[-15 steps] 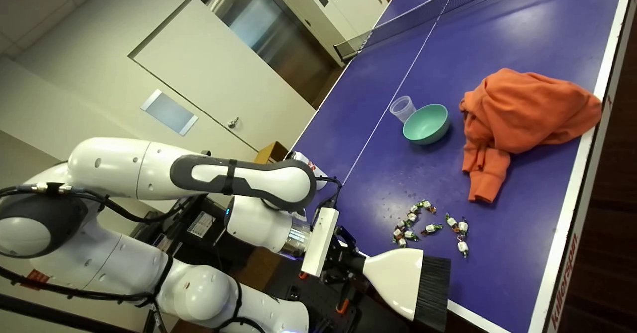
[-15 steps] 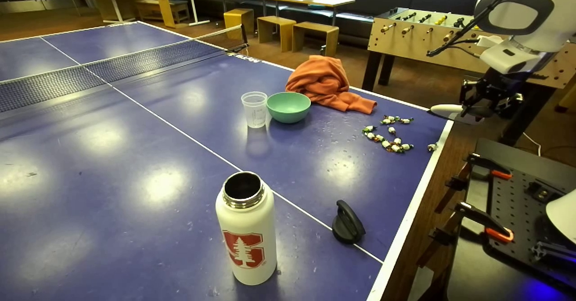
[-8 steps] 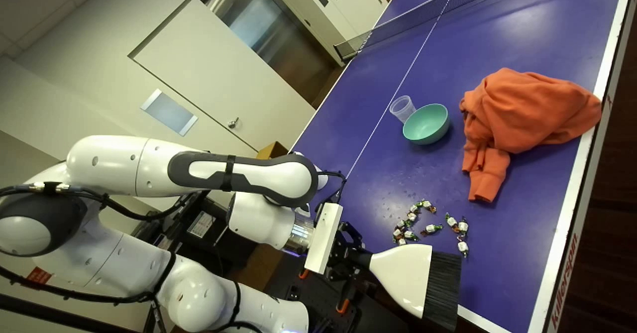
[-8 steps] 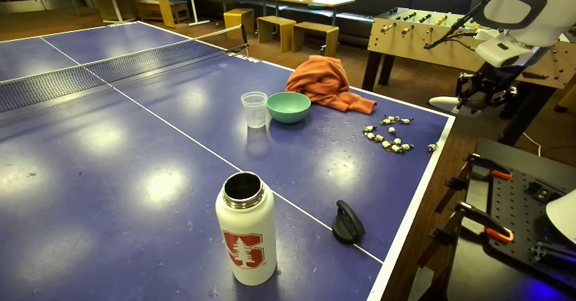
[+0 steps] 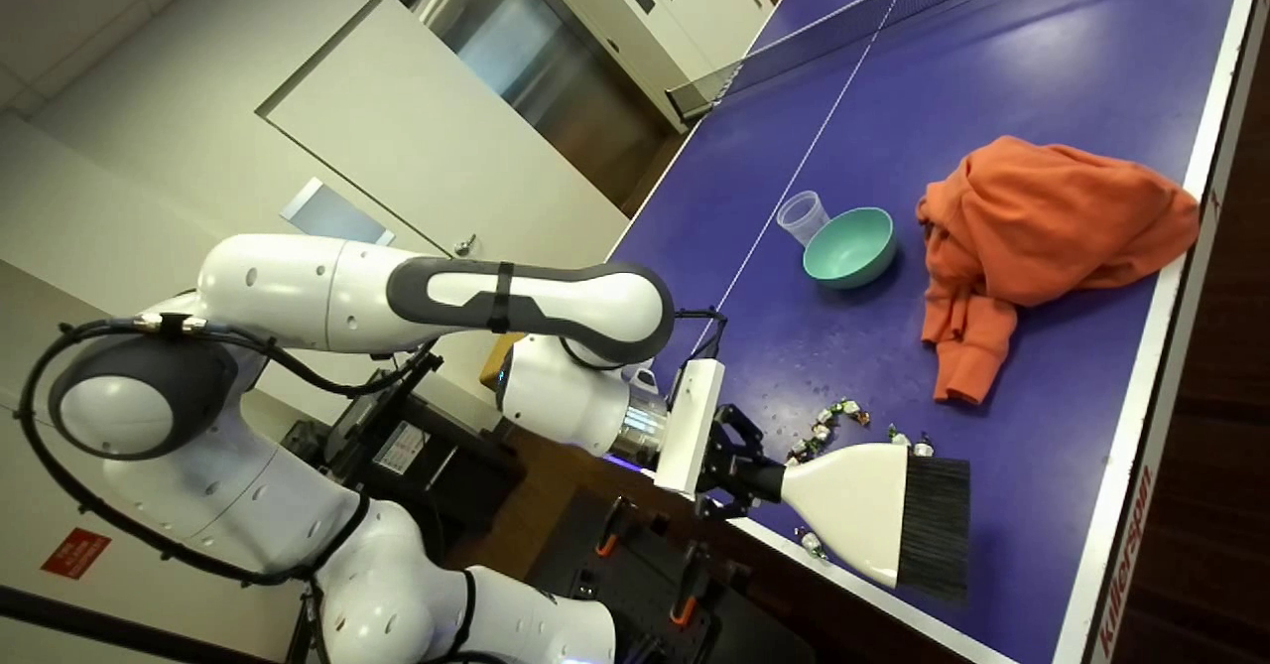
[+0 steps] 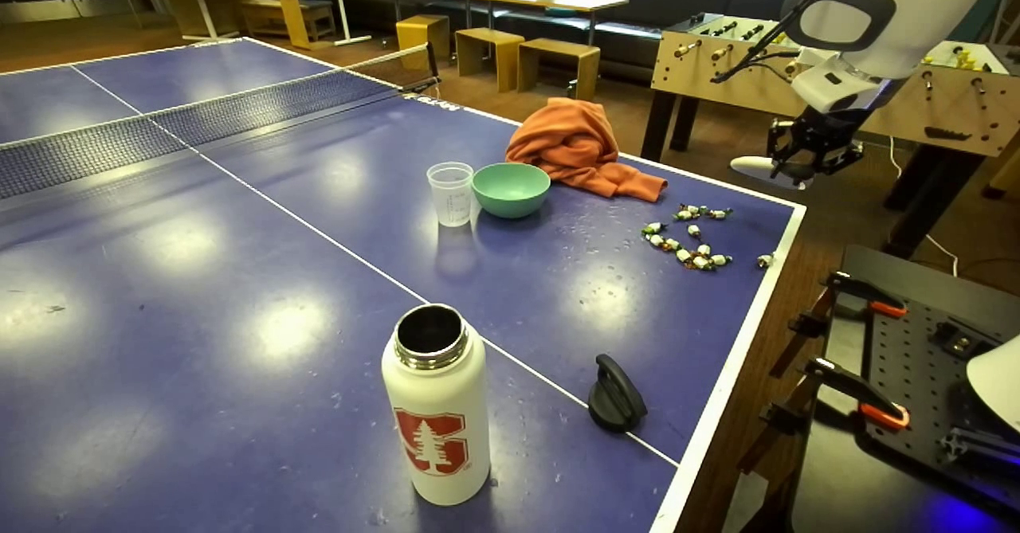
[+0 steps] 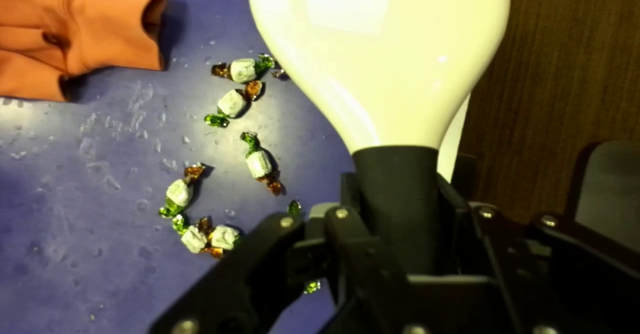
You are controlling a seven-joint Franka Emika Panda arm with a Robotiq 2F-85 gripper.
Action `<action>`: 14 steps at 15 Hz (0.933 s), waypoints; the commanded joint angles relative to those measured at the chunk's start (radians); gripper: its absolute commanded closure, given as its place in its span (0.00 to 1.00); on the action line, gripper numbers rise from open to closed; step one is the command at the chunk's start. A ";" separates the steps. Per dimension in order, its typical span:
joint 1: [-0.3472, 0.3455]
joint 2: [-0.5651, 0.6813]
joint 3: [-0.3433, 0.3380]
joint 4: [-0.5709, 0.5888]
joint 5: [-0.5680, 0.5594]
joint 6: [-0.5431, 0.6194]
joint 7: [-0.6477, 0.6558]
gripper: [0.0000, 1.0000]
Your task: Sweep the candy to the left using the white and black brush
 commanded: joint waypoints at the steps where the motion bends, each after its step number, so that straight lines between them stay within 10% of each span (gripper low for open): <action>1: -0.211 0.090 0.204 0.118 0.000 0.012 -0.011 0.88; 6: -0.362 0.224 0.333 0.234 -0.001 0.012 -0.033 0.88; 14: -0.318 0.271 0.322 0.198 -0.001 0.008 0.011 0.88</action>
